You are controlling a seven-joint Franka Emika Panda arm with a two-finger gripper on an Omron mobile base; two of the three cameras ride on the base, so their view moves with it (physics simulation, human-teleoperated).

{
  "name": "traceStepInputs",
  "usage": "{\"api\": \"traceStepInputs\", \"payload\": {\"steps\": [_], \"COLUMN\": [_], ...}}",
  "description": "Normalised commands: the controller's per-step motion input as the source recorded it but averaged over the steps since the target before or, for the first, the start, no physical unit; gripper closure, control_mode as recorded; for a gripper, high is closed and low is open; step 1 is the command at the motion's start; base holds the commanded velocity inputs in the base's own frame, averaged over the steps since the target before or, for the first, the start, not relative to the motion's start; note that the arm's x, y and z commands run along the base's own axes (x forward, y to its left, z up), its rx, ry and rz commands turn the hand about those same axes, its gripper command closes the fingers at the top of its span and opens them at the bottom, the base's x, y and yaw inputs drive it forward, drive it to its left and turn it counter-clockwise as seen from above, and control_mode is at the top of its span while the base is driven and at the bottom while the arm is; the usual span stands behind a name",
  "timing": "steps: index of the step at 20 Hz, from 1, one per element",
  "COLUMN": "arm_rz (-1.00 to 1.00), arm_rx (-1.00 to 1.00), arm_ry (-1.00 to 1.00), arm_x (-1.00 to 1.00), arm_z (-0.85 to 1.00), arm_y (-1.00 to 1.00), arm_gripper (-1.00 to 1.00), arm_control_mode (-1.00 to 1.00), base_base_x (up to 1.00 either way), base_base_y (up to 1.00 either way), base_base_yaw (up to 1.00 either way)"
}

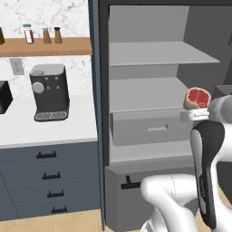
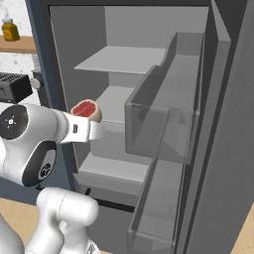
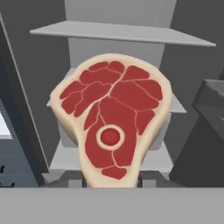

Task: Place one avocado and one steak in each tupperware on the nearby counter, to pack two identical lunches.

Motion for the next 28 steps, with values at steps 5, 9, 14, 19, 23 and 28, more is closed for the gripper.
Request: {"api": "traceStepInputs", "payload": {"steps": [5,9,14,19,23,28], "arm_rz": [0.01,0.0,0.0,0.0,0.0,0.0], "arm_rx": [0.0,0.0,0.0,0.0,0.0,0.0], "arm_ry": [0.0,0.0,0.0,0.0,0.0,0.0], "arm_x": [-0.51,0.0,0.0,0.0,0.0,0.0], "arm_z": [0.33,0.0,0.0,0.0,0.0,0.0], "arm_y": [0.0,0.0,0.0,0.0,0.0,0.0], "arm_gripper": [1.0,1.0,1.0,1.0,1.0,1.0], "arm_control_mode": [1.0,1.0,1.0,1.0,1.0,1.0], "base_base_x": [-0.2,-0.24,-0.12,0.0,0.02,0.06], "base_base_y": [0.04,0.4,0.73,1.0,1.0,1.0], "base_base_yaw": [0.0,0.0,-0.06,-0.04,-0.05,-0.06]}}
